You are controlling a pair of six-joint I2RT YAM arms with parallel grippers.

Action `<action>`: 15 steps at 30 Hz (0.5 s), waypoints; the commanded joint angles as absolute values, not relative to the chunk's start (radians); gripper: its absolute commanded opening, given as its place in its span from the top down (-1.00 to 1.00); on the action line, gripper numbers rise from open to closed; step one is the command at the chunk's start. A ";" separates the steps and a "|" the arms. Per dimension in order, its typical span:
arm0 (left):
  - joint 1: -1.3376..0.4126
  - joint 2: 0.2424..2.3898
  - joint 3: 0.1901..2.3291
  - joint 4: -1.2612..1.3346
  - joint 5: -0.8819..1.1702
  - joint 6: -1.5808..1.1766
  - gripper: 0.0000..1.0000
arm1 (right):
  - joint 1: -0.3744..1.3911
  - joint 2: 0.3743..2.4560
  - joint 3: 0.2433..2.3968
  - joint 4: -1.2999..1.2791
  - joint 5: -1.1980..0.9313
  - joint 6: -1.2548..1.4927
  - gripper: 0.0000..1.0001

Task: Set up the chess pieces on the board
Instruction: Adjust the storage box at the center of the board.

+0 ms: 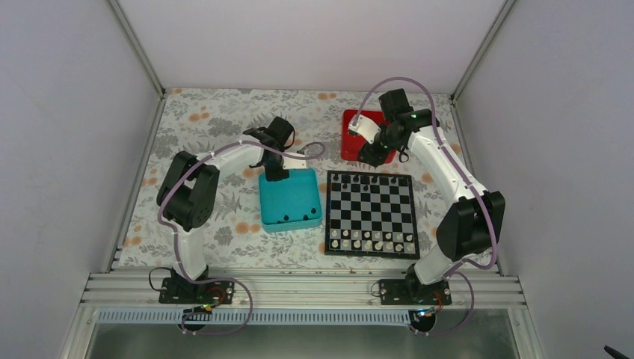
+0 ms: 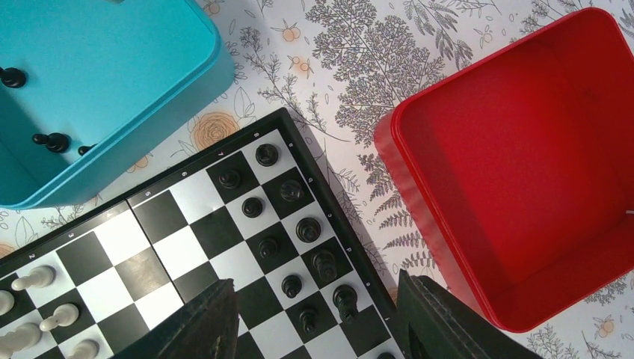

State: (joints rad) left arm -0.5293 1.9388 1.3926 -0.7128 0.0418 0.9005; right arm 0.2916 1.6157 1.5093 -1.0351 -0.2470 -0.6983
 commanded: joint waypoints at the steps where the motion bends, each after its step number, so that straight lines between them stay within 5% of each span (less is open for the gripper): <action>1: -0.502 1.917 1.374 -0.750 -0.015 0.839 0.94 | 0.282 1.592 1.501 -1.029 -0.271 -0.699 -0.12; 15: -0.407 1.876 1.343 -0.846 -0.027 0.717 0.94 | 0.282 1.586 1.487 -1.031 -0.271 -0.706 -0.12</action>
State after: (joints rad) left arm -0.4423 1.8950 1.3479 -0.7685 -0.0036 0.7712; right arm 0.2916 1.6146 1.5043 -1.0351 -0.2504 -0.7021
